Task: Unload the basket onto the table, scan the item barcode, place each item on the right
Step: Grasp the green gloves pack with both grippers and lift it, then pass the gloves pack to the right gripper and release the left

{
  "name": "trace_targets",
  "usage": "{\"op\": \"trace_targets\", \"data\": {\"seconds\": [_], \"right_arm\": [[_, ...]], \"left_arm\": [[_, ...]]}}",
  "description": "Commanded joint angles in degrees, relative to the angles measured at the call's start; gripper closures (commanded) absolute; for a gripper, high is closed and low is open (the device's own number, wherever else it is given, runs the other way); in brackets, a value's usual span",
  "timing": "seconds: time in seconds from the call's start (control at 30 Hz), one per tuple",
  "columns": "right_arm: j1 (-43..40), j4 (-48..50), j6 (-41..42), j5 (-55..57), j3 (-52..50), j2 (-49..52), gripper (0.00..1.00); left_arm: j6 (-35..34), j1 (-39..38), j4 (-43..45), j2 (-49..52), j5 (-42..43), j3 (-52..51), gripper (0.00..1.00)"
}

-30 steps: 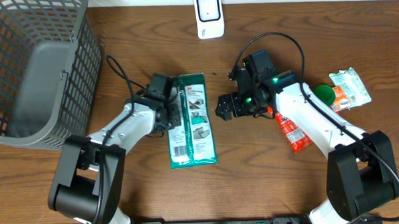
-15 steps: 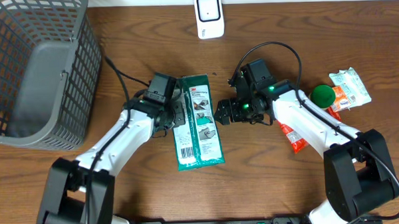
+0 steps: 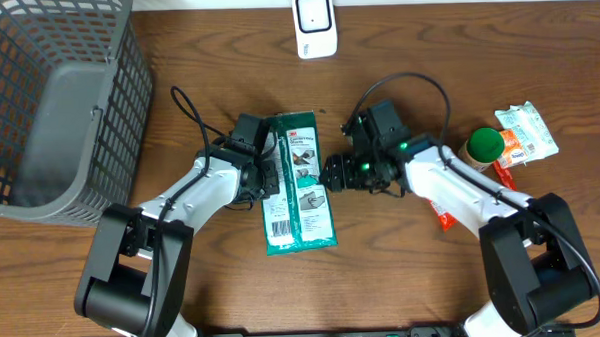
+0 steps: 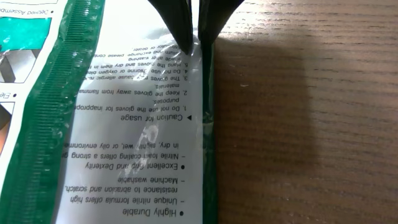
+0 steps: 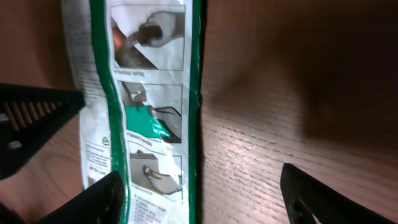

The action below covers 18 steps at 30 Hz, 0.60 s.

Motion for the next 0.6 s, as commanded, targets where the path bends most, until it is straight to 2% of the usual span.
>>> {"op": "trace_targets", "data": {"seconds": [0.0, 0.2, 0.57], "right_arm": [[1.8, 5.0, 4.1, -1.0, -4.7, 0.5, 0.25], [5.0, 16.0, 11.5, -1.8, -11.7, 0.5, 0.32], [7.4, 28.5, 20.1, -8.6, -16.9, 0.5, 0.39]], "left_arm": [[0.7, 0.1, -0.3, 2.6, -0.7, -0.7, 0.92], [0.7, 0.0, -1.3, 2.6, 0.0, -0.8, 0.92], [0.7, -4.4, -0.6, 2.6, -0.1, -1.5, 0.92]]}}
